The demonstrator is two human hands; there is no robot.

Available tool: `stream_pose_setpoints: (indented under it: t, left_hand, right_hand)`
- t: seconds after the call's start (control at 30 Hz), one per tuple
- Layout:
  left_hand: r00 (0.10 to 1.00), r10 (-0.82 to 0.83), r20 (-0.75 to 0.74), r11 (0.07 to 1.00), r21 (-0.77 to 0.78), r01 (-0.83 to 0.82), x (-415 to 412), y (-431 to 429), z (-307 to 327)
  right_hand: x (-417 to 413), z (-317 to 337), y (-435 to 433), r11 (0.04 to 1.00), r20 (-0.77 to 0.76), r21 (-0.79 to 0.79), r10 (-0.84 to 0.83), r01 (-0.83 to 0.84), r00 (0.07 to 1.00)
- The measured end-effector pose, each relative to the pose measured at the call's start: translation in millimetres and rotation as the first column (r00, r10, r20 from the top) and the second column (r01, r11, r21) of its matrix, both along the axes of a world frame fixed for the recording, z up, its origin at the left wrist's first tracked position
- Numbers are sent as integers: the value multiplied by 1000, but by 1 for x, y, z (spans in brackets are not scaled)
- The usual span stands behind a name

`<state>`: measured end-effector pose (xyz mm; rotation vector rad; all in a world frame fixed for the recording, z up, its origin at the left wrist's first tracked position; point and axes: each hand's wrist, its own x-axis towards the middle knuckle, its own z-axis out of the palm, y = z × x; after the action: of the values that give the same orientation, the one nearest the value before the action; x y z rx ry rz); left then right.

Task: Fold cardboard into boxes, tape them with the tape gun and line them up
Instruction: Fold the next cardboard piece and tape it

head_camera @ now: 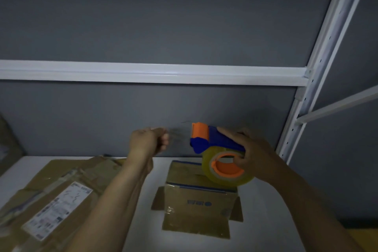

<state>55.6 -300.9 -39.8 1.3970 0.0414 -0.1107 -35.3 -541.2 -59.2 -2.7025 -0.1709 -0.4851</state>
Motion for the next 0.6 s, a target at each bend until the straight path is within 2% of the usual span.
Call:
stream_pose_setpoints:
  t: [0.07, 0.2, 0.33, 0.5, 0.6]
  left_hand:
    - [996, -17, -86, 998, -61, 12, -1, 6, -12]
    - [954, -191, -229, 972, -176, 153, -9, -1, -44]
    - [975, -140, -171, 989, -70, 129, -15, -3, -61]
    - [991, -82, -105, 996, 23, 85, -15, -1, -71]
    - [997, -14, -82, 998, 59, 19, -15, -1, -72]
  right_hand:
    - [1, 0, -1, 1000, 6, -17, 0, 0, 1000]
    - [4, -3, 0, 1000, 28, -12, -18, 19, 999]
    - [6, 6, 5, 998, -17, -50, 28, -28, 999]
    - [-2, 32, 8, 933, -178, -344, 41, -102, 983]
    - [-4, 43, 17, 873, -219, -473, 14, -119, 976]
